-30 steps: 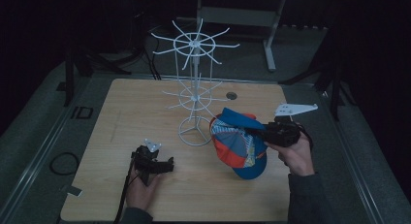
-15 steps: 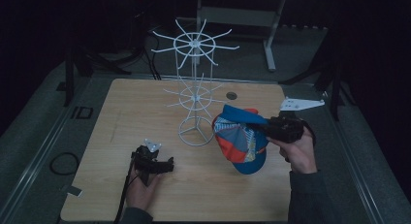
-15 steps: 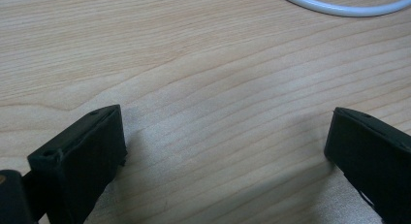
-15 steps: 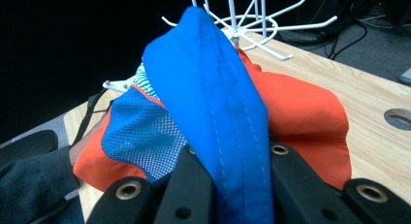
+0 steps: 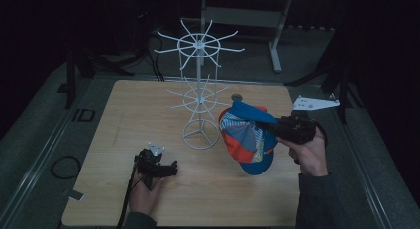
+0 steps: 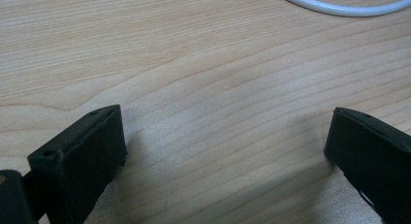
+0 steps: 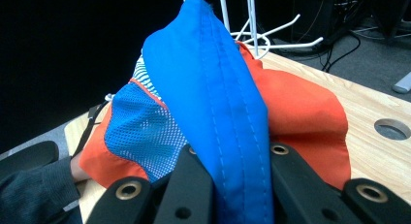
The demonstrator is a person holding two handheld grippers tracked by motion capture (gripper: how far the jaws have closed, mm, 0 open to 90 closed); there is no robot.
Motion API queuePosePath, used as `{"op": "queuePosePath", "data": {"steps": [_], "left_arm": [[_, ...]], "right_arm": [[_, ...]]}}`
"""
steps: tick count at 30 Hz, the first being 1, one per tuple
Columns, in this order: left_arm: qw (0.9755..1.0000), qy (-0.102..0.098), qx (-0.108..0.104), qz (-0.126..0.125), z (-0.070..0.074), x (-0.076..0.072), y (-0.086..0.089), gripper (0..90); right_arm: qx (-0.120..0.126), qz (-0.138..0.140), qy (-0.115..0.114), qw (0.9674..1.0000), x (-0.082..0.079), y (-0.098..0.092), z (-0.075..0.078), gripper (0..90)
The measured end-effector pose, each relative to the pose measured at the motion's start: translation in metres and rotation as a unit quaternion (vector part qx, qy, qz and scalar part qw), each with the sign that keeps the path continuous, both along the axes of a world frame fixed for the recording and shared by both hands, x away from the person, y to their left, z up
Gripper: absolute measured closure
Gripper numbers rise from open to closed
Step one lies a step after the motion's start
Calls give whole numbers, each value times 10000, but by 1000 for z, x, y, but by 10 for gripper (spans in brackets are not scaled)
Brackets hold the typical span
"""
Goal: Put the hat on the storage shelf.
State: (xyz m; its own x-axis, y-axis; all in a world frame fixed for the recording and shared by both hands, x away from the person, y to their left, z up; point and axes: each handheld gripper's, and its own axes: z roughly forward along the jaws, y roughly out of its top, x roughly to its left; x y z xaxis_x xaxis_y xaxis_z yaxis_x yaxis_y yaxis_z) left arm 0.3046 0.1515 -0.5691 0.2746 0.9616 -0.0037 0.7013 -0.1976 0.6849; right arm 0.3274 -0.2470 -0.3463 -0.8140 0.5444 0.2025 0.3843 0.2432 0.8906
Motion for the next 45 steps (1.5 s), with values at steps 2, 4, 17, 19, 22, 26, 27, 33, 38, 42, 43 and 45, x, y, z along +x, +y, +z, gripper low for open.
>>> {"op": "queuePosePath", "data": {"steps": [2, 4, 17, 19, 22, 26, 27, 33, 38, 42, 43, 45], "left_arm": [[10000, 6, 7, -5, 0, 0, 0, 14], [10000, -2, -1, 4, 0, 0, 0, 14], [10000, -5, 5, 3, 0, 0, 0, 14], [10000, -6, 4, 5, 0, 0, 0, 14], [10000, -6, 4, 3, 0, 0, 0, 14], [10000, -5, 4, 3, 0, 0, 0, 14], [10000, -5, 4, 4, 0, 0, 0, 14], [10000, -5, 6, 4, 0, 0, 0, 14], [10000, -5, 5, 4, 0, 0, 0, 14], [10000, -5, 3, 4, 0, 0, 0, 14], [10000, -4, 4, 3, 0, 0, 0, 14], [10000, -5, 4, 4, 0, 0, 0, 14]], "right_arm": [[10, 1, -20, 10000, 0, -1, 1, 874], [27, -20, -29, 10000, 1, -1, 3, 874], [128, -81, -185, 9997, 1, -7, 14, 874], [145, -82, -216, 9996, 1, -7, 16, 874], [180, -87, -244, 9995, 0, -8, 18, 874], [227, -85, -286, 9993, 2, -10, 20, 873], [242, -87, -286, 9993, 2, -10, 21, 873], [301, -87, -312, 9990, 4, -12, 23, 874], [358, -95, -346, 9987, 4, -14, 25, 873], [414, -113, -383, 9983, 6, -14, 28, 873], [422, -120, -386, 9983, 6, -13, 29, 873], [438, -131, -411, 9981, 7, -13, 30, 873]]}}
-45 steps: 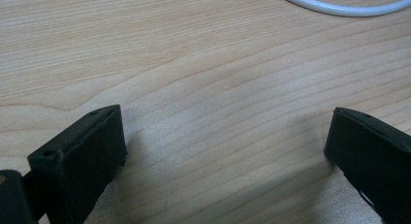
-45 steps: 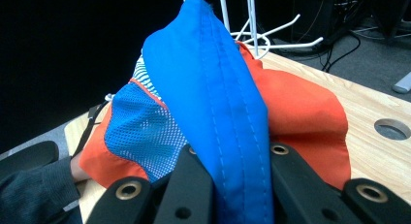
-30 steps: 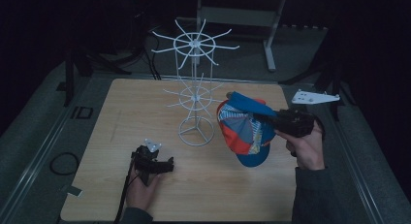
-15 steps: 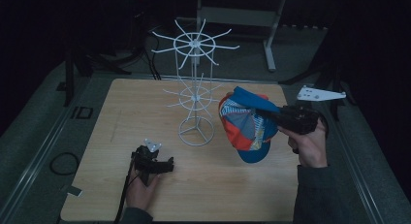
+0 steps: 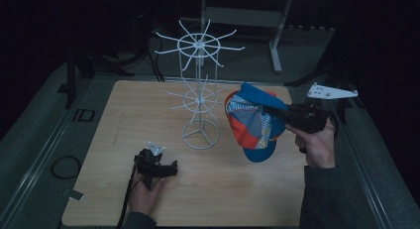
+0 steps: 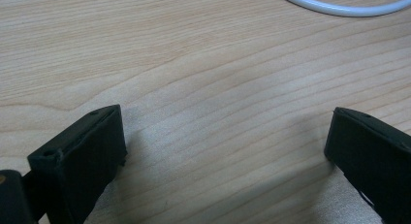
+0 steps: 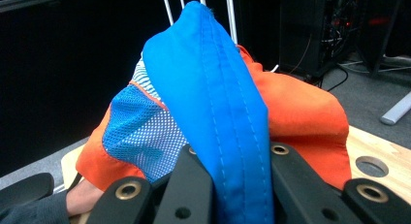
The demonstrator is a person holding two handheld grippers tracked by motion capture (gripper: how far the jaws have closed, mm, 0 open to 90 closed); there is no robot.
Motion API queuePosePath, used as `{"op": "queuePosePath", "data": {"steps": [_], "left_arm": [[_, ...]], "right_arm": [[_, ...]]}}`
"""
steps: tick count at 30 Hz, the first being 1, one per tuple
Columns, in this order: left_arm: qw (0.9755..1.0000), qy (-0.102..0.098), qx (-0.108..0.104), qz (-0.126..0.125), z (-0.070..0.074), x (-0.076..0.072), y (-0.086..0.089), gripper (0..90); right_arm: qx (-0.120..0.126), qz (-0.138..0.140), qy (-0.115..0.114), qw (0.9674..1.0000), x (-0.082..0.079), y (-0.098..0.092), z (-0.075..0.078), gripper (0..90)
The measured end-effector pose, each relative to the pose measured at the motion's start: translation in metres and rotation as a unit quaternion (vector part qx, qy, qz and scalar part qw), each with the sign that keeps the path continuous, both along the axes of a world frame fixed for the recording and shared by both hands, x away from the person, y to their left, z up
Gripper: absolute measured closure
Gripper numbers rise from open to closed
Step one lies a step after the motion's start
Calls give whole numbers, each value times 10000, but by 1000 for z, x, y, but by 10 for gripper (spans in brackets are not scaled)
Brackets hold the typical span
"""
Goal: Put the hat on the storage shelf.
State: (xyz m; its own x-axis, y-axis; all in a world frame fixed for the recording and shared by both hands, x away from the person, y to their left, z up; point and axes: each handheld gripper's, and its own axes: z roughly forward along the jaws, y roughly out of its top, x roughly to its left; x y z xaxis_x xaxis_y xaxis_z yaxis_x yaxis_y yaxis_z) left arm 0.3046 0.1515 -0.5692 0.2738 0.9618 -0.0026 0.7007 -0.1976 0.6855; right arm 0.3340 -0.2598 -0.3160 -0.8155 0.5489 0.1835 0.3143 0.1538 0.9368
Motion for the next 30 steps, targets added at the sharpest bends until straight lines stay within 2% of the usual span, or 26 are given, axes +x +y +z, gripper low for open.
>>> {"op": "queuePosePath", "data": {"steps": [15, 20, 30], "left_arm": [[10000, 0, -1, 0, 0, 0, 0, 14], [10000, 0, -2, 1, 0, 0, 0, 14], [10000, 0, 0, -1, 0, 0, 0, 14]], "right_arm": [[55, -129, -83, 9999, 3, -2, 2, 873], [247, -209, -158, 9994, 5, -6, 5, 873], [444, -297, -237, 9983, 10, -11, 8, 873]]}}
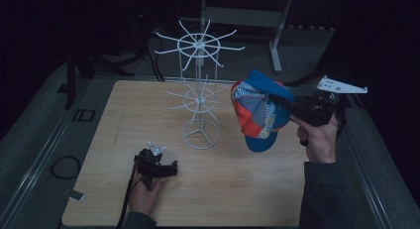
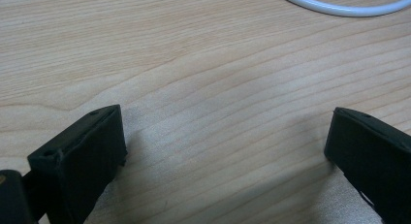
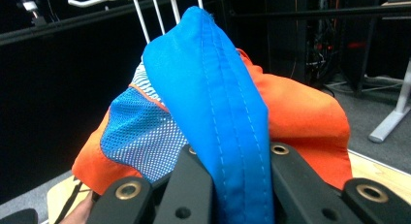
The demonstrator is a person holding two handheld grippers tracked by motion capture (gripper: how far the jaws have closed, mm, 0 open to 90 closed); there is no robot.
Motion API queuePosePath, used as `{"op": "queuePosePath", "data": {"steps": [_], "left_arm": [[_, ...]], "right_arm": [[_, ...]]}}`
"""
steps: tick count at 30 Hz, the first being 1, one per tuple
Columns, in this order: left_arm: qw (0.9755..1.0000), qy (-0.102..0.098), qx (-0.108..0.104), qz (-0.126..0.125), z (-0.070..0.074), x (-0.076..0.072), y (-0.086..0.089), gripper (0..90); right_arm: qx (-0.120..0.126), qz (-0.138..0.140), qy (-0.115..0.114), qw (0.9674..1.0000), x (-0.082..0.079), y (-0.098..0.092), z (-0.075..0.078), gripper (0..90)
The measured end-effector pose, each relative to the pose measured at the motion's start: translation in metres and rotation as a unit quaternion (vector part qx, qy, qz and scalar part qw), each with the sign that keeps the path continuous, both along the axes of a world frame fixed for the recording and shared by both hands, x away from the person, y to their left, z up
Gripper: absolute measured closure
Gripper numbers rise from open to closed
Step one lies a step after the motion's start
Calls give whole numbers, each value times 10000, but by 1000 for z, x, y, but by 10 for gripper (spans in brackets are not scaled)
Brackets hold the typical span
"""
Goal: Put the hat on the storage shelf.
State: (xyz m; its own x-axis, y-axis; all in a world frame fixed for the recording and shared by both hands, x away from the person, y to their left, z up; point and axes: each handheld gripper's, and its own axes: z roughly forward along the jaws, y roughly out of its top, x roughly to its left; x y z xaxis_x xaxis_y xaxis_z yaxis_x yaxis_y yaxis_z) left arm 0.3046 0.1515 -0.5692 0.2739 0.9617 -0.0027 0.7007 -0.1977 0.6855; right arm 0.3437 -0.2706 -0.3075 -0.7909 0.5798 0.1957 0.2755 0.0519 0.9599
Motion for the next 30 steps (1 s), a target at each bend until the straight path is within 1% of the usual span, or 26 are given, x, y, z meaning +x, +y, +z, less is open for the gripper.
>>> {"op": "queuePosePath", "data": {"steps": [7, 23, 30], "left_arm": [[10000, 1, 0, 0, 0, 0, 0, 14], [10000, -1, -2, 1, 0, 0, 0, 14], [10000, 1, -1, 5, 0, 0, 0, 14]], "right_arm": [[190, 13, -105, 9998, 3, -5, 3, 873], [439, -51, -329, 9985, 6, -10, 10, 873], [545, -81, -331, 9979, 7, -12, 12, 873]]}}
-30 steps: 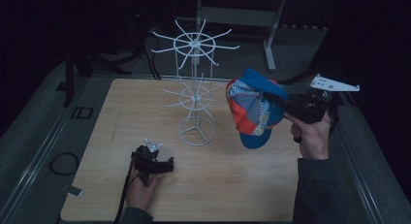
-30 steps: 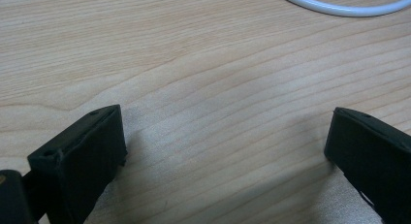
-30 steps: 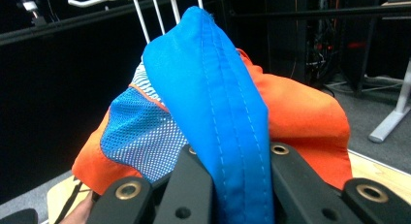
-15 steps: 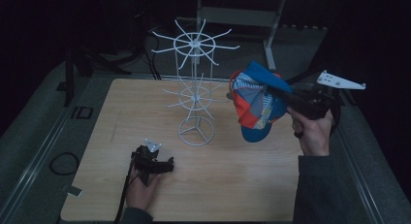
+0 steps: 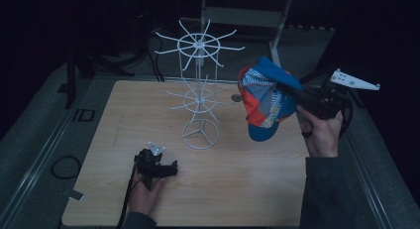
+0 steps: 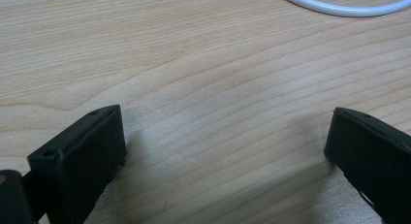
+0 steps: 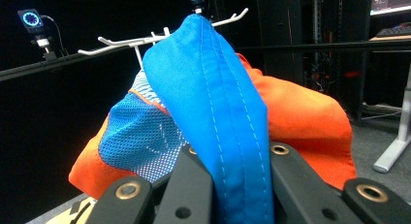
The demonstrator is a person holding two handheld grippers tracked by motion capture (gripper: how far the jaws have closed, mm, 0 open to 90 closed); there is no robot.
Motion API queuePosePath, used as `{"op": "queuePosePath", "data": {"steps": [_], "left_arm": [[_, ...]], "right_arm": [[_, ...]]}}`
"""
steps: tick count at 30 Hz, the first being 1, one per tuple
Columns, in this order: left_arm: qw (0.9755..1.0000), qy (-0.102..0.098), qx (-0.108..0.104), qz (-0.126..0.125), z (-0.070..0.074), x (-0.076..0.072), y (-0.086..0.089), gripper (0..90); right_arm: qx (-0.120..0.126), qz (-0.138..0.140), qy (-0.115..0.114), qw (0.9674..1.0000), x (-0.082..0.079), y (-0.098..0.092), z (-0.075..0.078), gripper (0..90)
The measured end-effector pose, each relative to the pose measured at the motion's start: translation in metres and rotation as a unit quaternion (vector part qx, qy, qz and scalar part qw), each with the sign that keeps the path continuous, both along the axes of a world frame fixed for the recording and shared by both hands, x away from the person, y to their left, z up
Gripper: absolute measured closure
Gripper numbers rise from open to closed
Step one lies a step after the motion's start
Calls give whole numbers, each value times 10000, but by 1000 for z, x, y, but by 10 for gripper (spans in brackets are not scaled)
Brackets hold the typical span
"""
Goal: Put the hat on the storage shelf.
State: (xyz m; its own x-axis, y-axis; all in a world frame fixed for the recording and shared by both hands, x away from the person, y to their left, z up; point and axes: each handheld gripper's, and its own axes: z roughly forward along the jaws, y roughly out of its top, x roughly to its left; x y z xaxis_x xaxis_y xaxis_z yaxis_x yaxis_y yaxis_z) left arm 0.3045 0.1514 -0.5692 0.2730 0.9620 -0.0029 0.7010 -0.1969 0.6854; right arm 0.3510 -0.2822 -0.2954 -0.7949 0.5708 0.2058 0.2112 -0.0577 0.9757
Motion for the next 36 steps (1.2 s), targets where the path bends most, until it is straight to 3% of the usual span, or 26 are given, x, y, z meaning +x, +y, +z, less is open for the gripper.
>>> {"op": "queuePosePath", "data": {"steps": [36], "left_arm": [[10000, -4, -1, 4, 0, 0, 0, 14]], "right_arm": [[466, -14, -189, 9987, 0, -6, 20, 873]]}}
